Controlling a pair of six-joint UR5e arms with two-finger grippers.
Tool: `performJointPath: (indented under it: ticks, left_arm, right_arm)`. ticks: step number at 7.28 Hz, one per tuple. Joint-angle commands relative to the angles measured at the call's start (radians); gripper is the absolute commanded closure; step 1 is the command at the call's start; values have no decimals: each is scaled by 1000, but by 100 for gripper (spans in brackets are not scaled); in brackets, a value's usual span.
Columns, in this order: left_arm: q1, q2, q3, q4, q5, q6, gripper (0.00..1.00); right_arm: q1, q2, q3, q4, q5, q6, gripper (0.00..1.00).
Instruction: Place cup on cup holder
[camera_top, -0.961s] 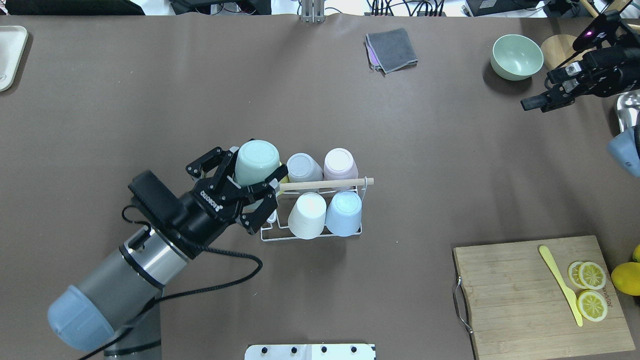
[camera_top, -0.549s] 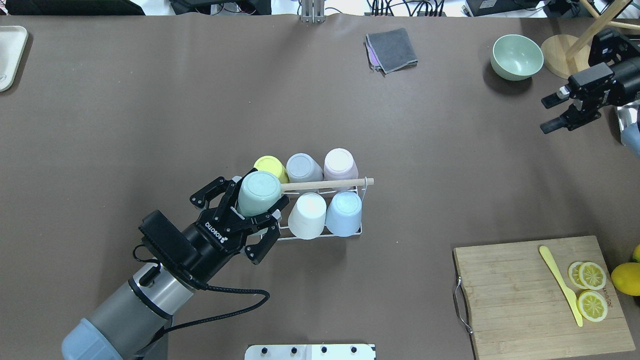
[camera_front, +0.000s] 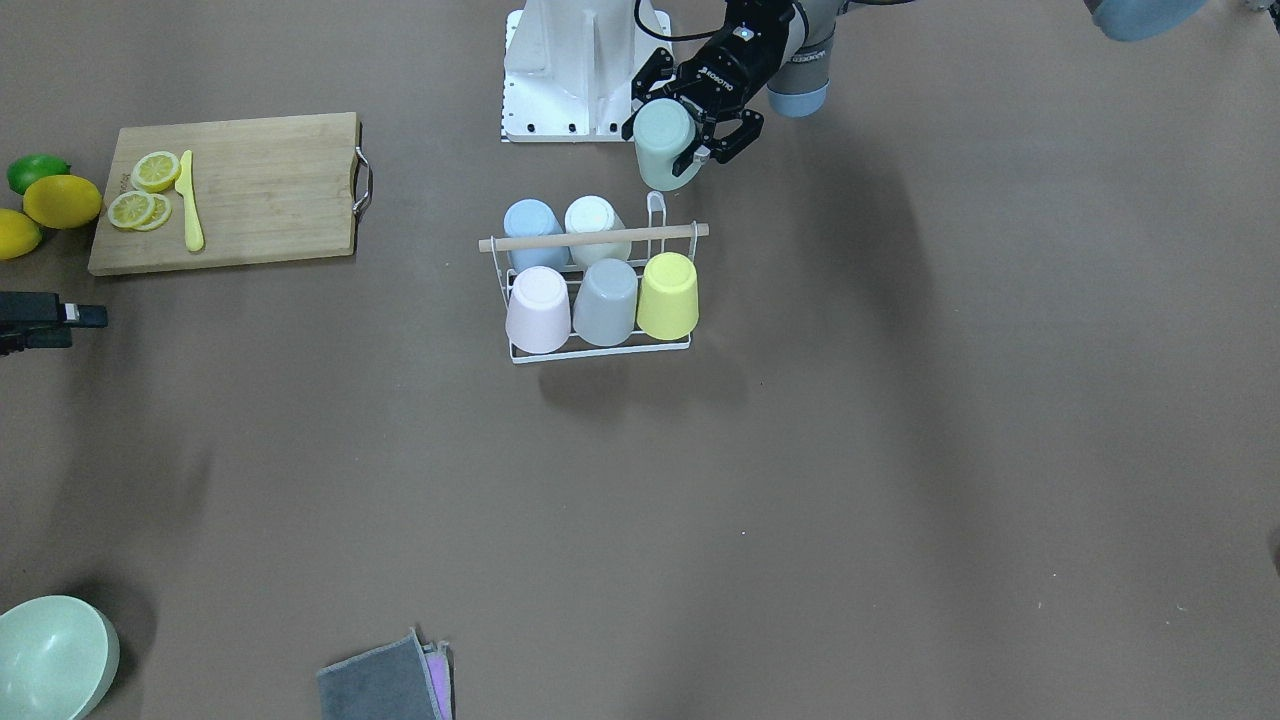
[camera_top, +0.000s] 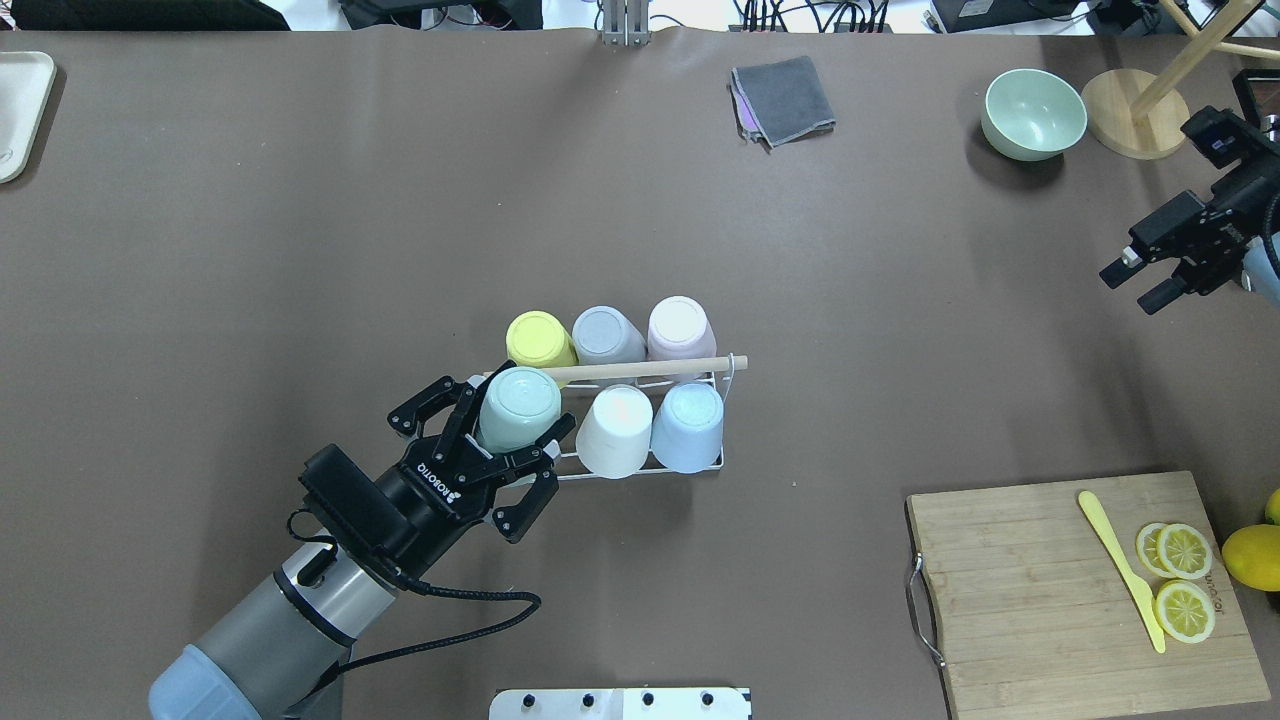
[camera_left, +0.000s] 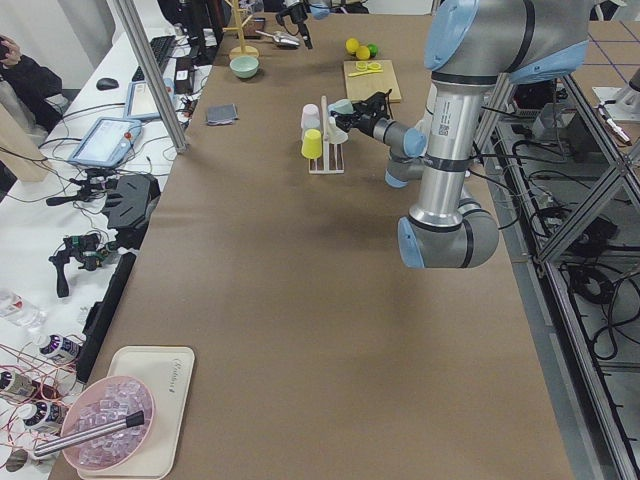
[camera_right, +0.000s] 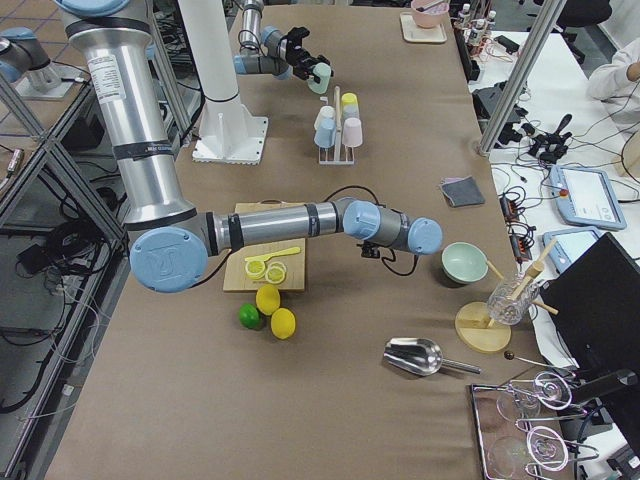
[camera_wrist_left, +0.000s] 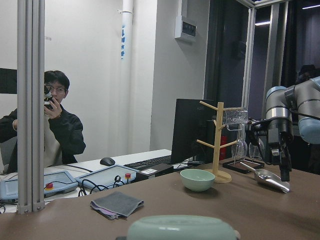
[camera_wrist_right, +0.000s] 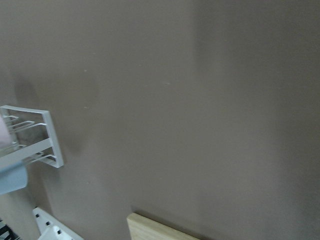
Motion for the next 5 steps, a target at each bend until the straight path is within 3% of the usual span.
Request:
performJointPath:
  ticks: [1,3,5]
  left_arm:
    - [0,-2,19,-2,0,-1,100]
    - [3,-8,32,0,0,-1,100]
    - [2,-11,34,0,0,-3,100]
  right_arm:
    - [7,9,7,64,-258,147,6]
    - [22,-29,22,308,-522,238,8]
    - [32,-85,25,498,-578,480,5]
